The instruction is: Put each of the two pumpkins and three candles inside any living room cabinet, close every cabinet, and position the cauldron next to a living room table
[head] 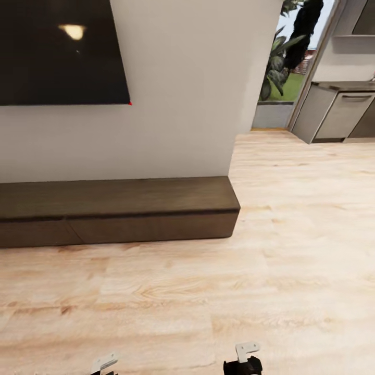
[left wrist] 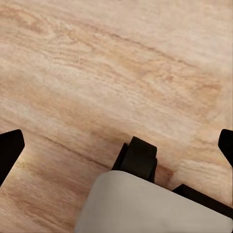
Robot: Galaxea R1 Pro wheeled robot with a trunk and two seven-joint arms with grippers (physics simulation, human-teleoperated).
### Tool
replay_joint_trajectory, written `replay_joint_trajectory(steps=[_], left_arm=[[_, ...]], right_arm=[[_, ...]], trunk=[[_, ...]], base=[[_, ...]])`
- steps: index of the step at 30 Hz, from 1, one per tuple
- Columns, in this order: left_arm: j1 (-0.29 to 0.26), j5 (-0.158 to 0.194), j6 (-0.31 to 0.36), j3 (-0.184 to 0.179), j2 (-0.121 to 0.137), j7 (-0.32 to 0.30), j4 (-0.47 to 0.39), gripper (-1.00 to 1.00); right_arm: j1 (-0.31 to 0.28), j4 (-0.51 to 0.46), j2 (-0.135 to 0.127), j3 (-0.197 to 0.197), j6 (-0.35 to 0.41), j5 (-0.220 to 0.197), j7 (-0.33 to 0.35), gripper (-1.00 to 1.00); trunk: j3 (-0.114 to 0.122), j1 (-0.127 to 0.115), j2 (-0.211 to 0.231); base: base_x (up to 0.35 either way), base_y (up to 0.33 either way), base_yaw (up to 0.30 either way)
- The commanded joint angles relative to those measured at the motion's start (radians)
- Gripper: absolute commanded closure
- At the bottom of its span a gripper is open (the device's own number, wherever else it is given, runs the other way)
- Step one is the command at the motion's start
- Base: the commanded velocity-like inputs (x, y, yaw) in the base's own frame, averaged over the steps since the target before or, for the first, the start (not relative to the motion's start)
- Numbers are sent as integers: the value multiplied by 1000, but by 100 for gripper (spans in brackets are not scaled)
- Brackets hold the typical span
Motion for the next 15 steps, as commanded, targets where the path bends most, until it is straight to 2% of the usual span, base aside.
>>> replay_joint_trajectory(steps=[1, 5, 15], left_arm=[[1, 0, 0, 0, 0, 0, 0, -100], [1, 0, 0, 0, 0, 0, 2, -100], [0, 0, 0, 0, 0, 0, 3, -100]], right_arm=[[0, 0, 0, 0, 0, 1, 0, -100], [0, 0, -3, 0, 0, 1, 0, -100], [0, 1, -6, 0, 2, 0, 0, -100]], trunk=[[0, 0, 0], [0, 0, 0], [0, 0, 0]], base=[[242, -199, 245], [268, -196, 85], [311, -123, 5]])
